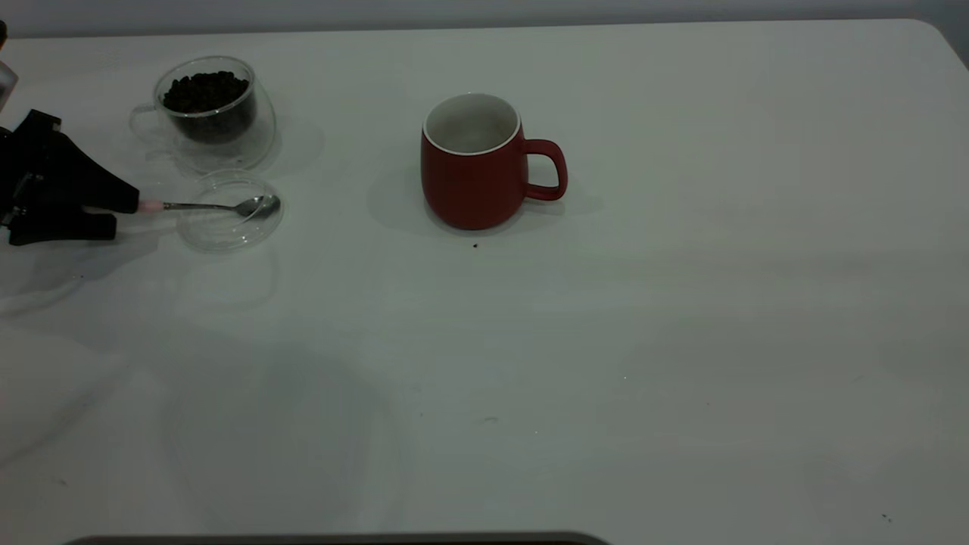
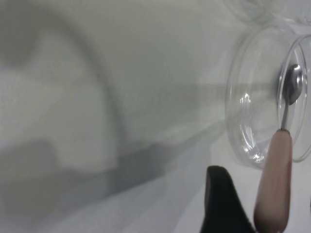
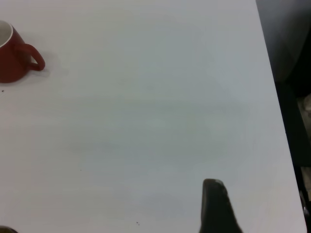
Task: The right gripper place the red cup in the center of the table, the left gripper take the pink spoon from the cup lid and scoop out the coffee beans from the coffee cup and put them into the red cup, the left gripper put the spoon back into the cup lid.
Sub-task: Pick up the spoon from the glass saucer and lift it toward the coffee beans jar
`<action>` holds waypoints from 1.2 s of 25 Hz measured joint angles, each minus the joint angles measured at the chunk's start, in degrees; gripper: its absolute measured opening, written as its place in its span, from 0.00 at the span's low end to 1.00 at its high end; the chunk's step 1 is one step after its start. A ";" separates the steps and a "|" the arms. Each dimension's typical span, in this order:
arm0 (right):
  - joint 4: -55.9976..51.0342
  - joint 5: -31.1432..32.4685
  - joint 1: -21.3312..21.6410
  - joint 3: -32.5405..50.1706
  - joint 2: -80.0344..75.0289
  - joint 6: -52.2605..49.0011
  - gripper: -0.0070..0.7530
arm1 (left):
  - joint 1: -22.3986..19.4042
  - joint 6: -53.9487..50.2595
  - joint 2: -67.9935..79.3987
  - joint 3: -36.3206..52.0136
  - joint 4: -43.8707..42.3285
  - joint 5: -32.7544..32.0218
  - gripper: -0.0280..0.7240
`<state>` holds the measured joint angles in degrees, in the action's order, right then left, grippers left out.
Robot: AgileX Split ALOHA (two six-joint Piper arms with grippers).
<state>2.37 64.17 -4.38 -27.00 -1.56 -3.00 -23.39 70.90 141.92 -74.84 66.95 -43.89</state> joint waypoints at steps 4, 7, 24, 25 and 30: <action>0.00 0.00 0.00 0.00 0.00 0.00 0.65 | 0.00 -0.19 0.00 0.00 0.00 0.00 0.52; 0.00 0.00 0.00 0.00 0.00 0.00 0.65 | 0.00 -0.19 0.00 0.00 0.00 -0.32 0.36; 0.00 0.00 0.00 0.00 0.00 0.00 0.65 | -3.26 -0.23 -3.04 -0.48 -4.87 -12.32 0.21; 0.00 0.00 0.00 0.00 0.00 0.00 0.65 | -3.26 -0.23 -3.04 -0.48 -4.93 -13.17 0.21; 0.00 0.00 0.00 0.00 0.00 0.00 0.65 | -3.26 -0.23 -4.32 -0.48 -5.19 -17.31 0.21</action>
<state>2.37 64.17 -4.38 -27.00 -1.56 -3.00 -26.65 70.67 137.61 -75.31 61.76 -61.21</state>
